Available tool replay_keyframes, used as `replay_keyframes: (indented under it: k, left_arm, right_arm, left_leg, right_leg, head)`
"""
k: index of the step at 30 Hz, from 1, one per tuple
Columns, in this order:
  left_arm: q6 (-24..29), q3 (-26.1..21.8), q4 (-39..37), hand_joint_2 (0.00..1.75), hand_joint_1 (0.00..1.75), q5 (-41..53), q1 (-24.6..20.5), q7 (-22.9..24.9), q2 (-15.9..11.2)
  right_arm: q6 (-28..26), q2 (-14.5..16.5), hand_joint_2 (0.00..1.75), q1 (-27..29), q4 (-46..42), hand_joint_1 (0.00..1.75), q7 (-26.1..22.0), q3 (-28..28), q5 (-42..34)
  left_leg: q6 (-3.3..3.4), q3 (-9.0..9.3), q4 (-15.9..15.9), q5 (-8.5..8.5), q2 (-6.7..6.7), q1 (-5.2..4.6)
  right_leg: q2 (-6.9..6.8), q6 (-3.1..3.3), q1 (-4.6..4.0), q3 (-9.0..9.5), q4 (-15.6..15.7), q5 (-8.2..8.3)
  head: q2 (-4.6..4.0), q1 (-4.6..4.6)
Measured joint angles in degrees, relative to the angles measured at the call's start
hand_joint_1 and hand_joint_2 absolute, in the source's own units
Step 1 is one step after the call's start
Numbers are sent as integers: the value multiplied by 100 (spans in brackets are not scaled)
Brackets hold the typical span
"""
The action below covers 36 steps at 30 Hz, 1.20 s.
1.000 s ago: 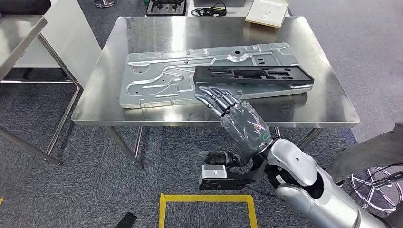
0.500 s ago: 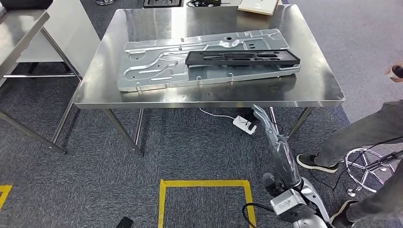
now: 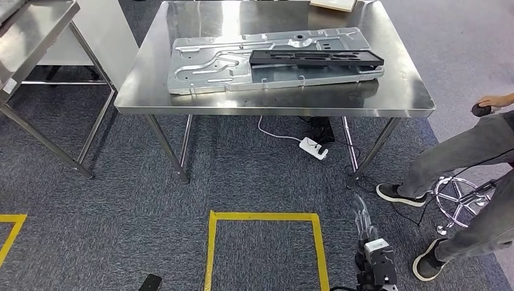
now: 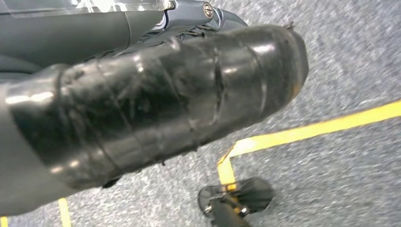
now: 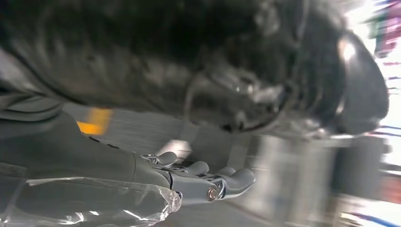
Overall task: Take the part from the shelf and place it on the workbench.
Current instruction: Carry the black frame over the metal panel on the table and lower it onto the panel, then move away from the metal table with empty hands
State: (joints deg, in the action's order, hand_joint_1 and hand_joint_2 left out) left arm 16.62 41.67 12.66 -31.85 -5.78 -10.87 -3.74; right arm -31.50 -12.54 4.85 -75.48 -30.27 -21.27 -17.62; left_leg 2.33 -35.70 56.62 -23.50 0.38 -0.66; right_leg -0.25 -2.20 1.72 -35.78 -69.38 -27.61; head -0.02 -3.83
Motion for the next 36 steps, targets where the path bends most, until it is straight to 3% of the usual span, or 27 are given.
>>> replay_keyframes:
  k: [1,3,5,6,7,10,11,12,14,15,17,18,19,21,22,23,24,25,26,27,29,30,31,33,34,36]
  left_arm:
    - [11,-3,0,0,0,1,2,7,9]
    - [39,-3,0,0,0,4,-3,24,21]
    - [58,-3,-1,0,0,5,-1,49,38]
    - [60,-3,-1,0,0,4,9,64,51]
    - [61,-3,-2,0,0,3,23,79,67]
    - [46,-3,-2,0,0,35,38,119,104]
    - [36,-3,-2,0,0,66,34,135,108]
    - [22,-3,-2,0,0,109,31,156,109]
    - [-14,2,-2,0,0,230,30,195,110]
    - [-38,10,-2,0,0,307,24,211,111]
    - [-79,46,-2,0,0,463,-18,233,108]
    - [-98,73,-2,0,0,535,-43,245,105]
    - [-114,108,-2,0,0,596,-64,258,103]
    - [-148,186,-2,0,0,688,-75,289,114]
    - [-166,224,-2,0,0,720,-68,310,125]
    - [-182,250,-2,0,0,744,-59,335,136]
    - [-193,274,-2,0,0,762,-49,364,148]
    - [-200,296,-2,0,0,780,-44,396,151]
    - [-202,317,-2,0,0,800,-45,426,153]
    - [-202,339,-2,0,0,817,-47,453,157]
    - [-197,383,-2,0,0,847,-47,499,164]
    - [-191,412,-2,0,0,855,-43,513,168]
    - [-183,441,-2,0,0,863,-40,526,170]
    - [-164,484,-2,0,0,884,-48,549,170]
    - [-157,497,-2,0,0,896,-56,562,169]
    - [-151,532,-2,0,0,933,-58,581,169]
  right_arm:
    - [99,69,0,-77,466,0,-79,13,-93]
    - [283,224,0,-259,1388,0,-151,20,-214]
    - [397,370,0,-398,2210,0,-52,22,-234]
    - [436,437,0,-463,2582,0,55,22,-223]
    - [476,510,0,-530,2950,0,188,22,-208]
    - [660,691,0,-691,3845,0,720,22,-187]
    - [751,737,0,-724,4087,0,906,22,-231]
    - [860,780,0,-749,4321,0,1091,22,-319]
    - [1087,840,0,-781,4691,0,1472,37,-615]
    - [1215,872,0,-799,4844,0,1708,63,-789]
    - [1474,949,0,-851,5102,0,2226,143,-1077]
    - [1591,987,0,-877,5219,0,2471,187,-1166]
    - [1684,1015,0,-896,5325,0,2682,226,-1214]
    - [1802,1044,0,-912,5510,0,2994,285,-1241]
    - [1838,1056,0,-910,5585,0,3102,308,-1247]
    - [1869,1067,0,-904,5643,0,3174,325,-1251]
    - [1898,1075,0,-900,5691,0,3213,340,-1255]
    - [1924,1082,0,-898,5723,0,3234,353,-1258]
    - [1956,1084,0,-902,5754,0,3240,366,-1259]
    - [1986,1084,0,-909,5784,0,3231,378,-1261]
    - [2046,1084,0,-919,5848,0,3192,393,-1258]
    - [2073,1087,0,-922,5876,0,3168,396,-1252]
    - [2092,1098,0,-927,5900,0,3148,399,-1241]
    - [2116,1122,0,-941,5939,0,3111,408,-1188]
    - [2120,1133,0,-948,5960,0,3097,411,-1129]
    - [2095,1149,0,-951,6005,0,3100,396,-898]
  left_leg:
    - [-33,-110,83,35,-1,-2]
    - [-102,-224,201,92,-4,-13]
    - [-160,-253,232,156,-8,3]
    - [-190,-283,273,105,-11,21]
    - [-223,-332,383,-53,-14,36]
    - [-275,-514,1216,-974,-19,62]
    - [-269,-522,1521,-1151,-22,63]
    - [-252,-471,1717,-1168,-25,58]
    - [-190,-133,1621,-877,-29,23]
    - [-140,171,1312,-744,-30,-13]
    - [-15,817,431,-800,-26,-86]
    - [37,1022,97,-889,-25,-112]
    - [81,1112,-102,-952,-23,-128]
    - [141,1098,-234,-825,-5,-131]
    - [173,1069,-302,-717,6,-122]
    - [195,1017,-366,-602,19,-107]
    - [201,943,-401,-508,30,-91]
    - [211,848,-407,-438,27,-91]
    - [205,744,-394,-374,30,-89]
    - [186,641,-370,-312,34,-86]
    - [127,415,-272,-201,42,-63]
    - [86,296,-190,-165,31,-44]
    - [42,173,-86,-149,14,-31]
    - [-42,-20,151,-146,-33,-24]
    - [-75,-77,229,-144,-58,-25]
    - [-126,-139,304,-121,-120,-2]
  right_leg:
    - [8,3,-2,293,408,-63]
    - [28,58,-22,584,921,-297]
    - [33,166,-46,555,970,-268]
    - [24,216,-54,511,963,-217]
    - [16,267,-52,450,969,-154]
    - [11,344,-70,185,971,70]
    - [10,349,-84,84,966,147]
    - [8,350,-95,-17,958,224]
    - [6,347,-110,-201,937,359]
    - [6,342,-112,-272,928,422]
    - [2,310,-109,-354,926,541]
    - [-4,282,-96,-369,943,605]
    - [-10,246,-78,-372,975,674]
    - [-14,176,-58,-365,1059,782]
    - [-4,153,-69,-384,1030,697]
    - [6,135,-85,-429,896,481]
    - [16,129,-92,-501,638,165]
    - [21,113,-92,-577,296,-154]
    - [21,95,-82,-642,-85,-352]
    - [19,74,-69,-670,-403,-367]
    - [19,22,-32,-511,-605,-42]
    - [35,-7,-2,-277,-402,101]
    - [104,-36,32,51,-40,82]
    - [259,-4,57,593,716,-242]
    - [300,40,45,717,912,-392]
    - [206,159,27,708,961,-424]
  head:
    - [0,-2]
    - [0,-31]
    - [0,-56]
    - [0,-55]
    - [0,-56]
    - [0,-67]
    - [0,-68]
    - [0,-67]
    - [0,-68]
    - [0,-68]
    - [0,-67]
    - [0,-66]
    - [0,-67]
    - [0,-65]
    - [0,-62]
    - [0,-51]
    - [0,-38]
    - [0,-28]
    - [0,-18]
    - [0,-13]
    - [0,-12]
    - [0,-12]
    - [0,-10]
    - [0,-20]
    - [1,-26]
    - [1,-39]
